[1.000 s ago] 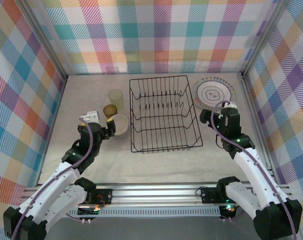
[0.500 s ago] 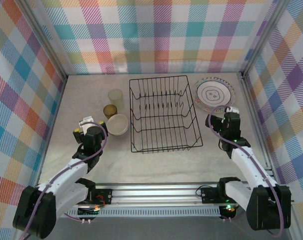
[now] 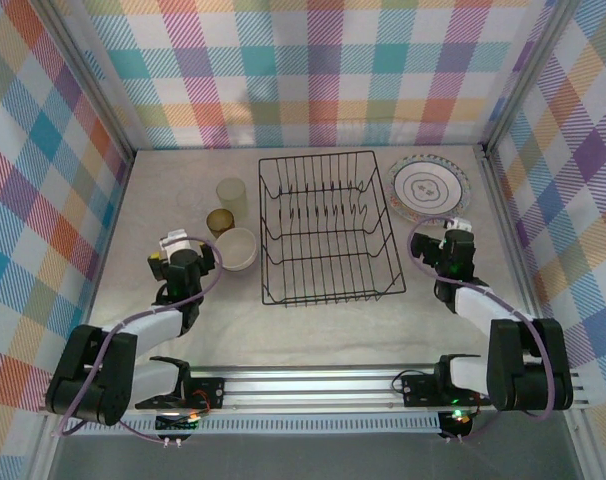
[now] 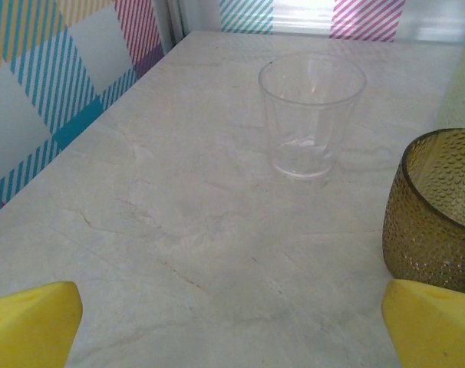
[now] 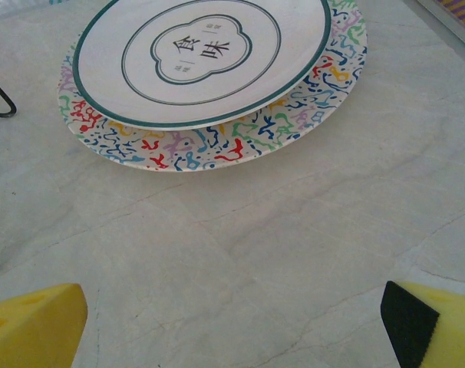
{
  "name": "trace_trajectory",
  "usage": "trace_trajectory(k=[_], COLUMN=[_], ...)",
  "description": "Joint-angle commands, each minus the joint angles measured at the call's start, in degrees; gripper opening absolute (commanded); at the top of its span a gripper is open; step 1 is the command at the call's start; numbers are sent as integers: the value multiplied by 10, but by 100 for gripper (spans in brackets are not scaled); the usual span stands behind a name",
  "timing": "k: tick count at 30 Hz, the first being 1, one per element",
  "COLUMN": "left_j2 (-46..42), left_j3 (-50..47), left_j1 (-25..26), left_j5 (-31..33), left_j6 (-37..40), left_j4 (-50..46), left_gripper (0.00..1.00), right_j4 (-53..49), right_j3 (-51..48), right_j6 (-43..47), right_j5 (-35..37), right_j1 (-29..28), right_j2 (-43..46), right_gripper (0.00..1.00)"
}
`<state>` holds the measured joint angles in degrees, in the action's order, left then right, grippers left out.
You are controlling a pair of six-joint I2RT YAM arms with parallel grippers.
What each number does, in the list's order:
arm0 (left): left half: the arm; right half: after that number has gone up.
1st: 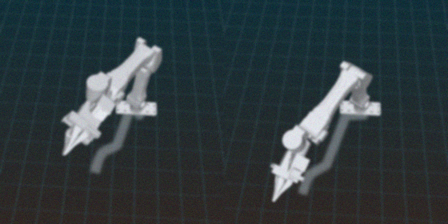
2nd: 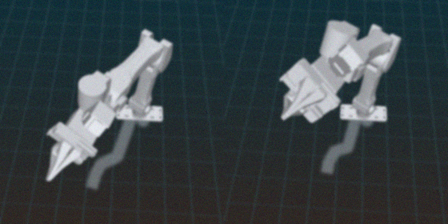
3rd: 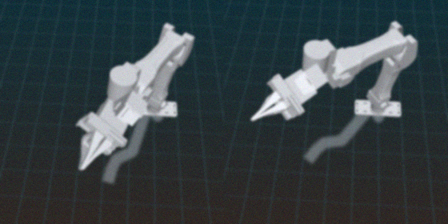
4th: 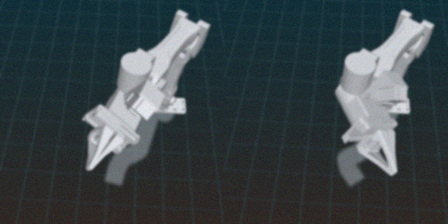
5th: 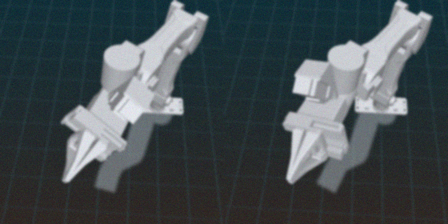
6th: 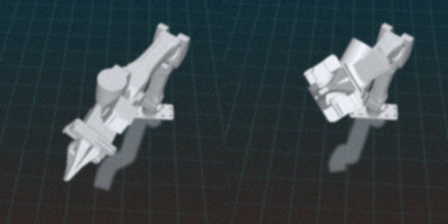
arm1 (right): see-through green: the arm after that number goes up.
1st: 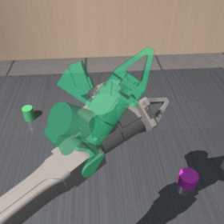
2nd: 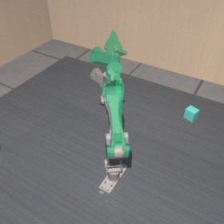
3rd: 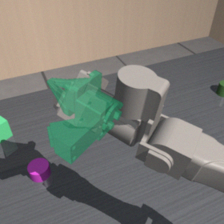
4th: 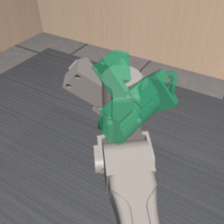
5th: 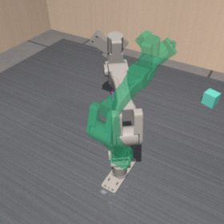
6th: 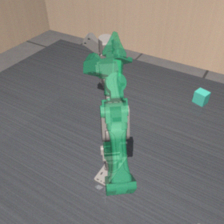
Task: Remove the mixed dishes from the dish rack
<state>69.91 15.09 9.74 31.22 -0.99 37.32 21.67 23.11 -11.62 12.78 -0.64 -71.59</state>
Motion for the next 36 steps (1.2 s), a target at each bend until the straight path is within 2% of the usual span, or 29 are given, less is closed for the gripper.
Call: trace_trajectory(k=[1, 9, 12, 18, 25, 36], left_j2=[16, 79, 148, 147, 151, 155], left_j3=[2, -7, -22, -16, -15, -7], left_j1=[-21, -33, -35, -35, -36, -35], left_j5=[-33, -74, -77, -96, -103, -114], left_j6=[6, -11, -8, -4, -2, 3], left_j4=[64, 168, 280, 257, 260, 249], left_gripper=[100, 100, 100, 100, 100, 100], right_j4=[61, 105, 126, 139, 264, 242], right_j3=[-5, 5, 7, 10, -22, -5], right_j6=[12, 24, 29, 48, 58, 67], right_j5=[-13, -26, -28, -32, -23, -41], right_j1=[6, 6, 6, 6, 6, 6], right_j2=[-12, -46, -59, -70, -114, -121], right_gripper=[99, 99, 99, 99, 99, 99])
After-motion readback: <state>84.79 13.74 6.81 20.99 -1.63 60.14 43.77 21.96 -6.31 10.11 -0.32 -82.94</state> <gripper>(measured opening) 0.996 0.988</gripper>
